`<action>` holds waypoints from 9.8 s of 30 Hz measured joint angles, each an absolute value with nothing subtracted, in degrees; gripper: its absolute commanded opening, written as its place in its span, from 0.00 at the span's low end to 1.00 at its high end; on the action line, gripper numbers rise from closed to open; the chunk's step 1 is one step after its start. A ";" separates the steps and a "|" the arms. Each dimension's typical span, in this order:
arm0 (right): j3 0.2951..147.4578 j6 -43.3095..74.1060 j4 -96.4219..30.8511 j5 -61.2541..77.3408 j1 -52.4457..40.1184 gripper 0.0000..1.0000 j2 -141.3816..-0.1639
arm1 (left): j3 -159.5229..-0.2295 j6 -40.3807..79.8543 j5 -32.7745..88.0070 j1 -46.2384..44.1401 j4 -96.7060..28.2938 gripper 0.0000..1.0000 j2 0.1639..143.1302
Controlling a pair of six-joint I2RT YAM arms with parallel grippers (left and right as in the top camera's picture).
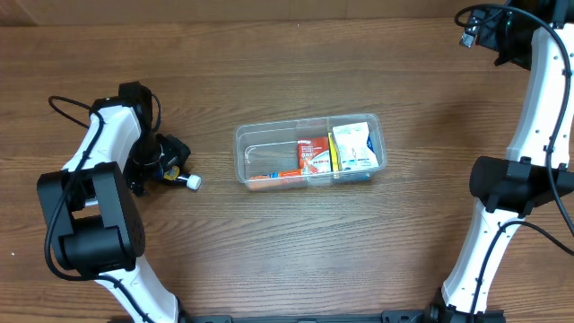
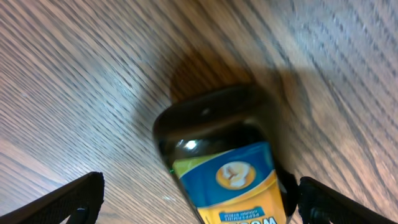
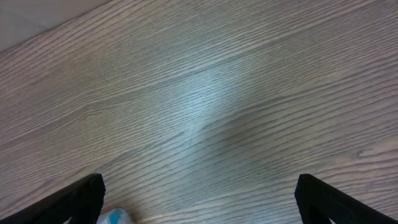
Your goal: Pack container
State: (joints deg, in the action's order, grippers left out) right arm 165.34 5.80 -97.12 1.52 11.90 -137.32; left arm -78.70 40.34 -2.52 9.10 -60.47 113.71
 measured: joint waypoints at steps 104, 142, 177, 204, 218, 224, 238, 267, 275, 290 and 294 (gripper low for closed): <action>165.34 5.82 -97.12 1.52 11.92 1.00 -137.32 | -109.19 -25.67 -1.15 -32.29 -62.85 0.37 114.08; 165.34 5.82 -97.14 1.50 11.92 1.00 -137.32 | -89.65 -45.67 -1.98 -30.92 -50.68 0.70 114.41; 165.34 5.78 -97.14 1.50 11.92 1.00 -137.32 | -127.68 -8.93 -14.22 -31.09 -91.96 1.00 104.90; 165.34 5.80 -97.14 1.52 11.92 1.00 -137.32 | -95.18 -8.16 3.05 -8.84 -45.89 1.00 66.04; 165.34 5.85 -97.14 1.50 11.92 1.00 -137.32 | -30.81 -9.17 8.29 -6.57 -3.88 1.00 29.89; 165.34 5.80 -97.12 1.50 11.92 1.00 -137.32 | -13.43 -9.17 11.88 -4.80 7.46 1.00 17.91; 165.34 5.76 -97.14 1.52 11.92 1.00 -137.32 | -0.84 -9.17 15.46 -0.56 2.96 1.00 2.63; 165.34 5.80 -97.14 1.50 11.77 1.00 -137.32 | -0.47 -8.93 15.90 1.61 -2.87 1.00 0.95; 165.34 5.82 -97.14 1.45 4.45 1.00 -131.74 | -0.47 -8.93 15.90 1.61 -2.87 1.00 0.95; 119.55 5.80 -47.11 3.38 -3.38 1.00 -79.96 | -0.47 -8.93 15.90 1.61 -2.92 1.00 0.91; 83.81 5.80 -23.81 4.49 -3.38 1.00 -62.02 | -0.47 -8.93 15.92 1.61 -2.83 1.00 0.91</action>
State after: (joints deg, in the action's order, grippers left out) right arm 83.81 5.80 -23.81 4.49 -3.38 -62.02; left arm -0.47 -8.93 15.92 1.61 -2.83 0.91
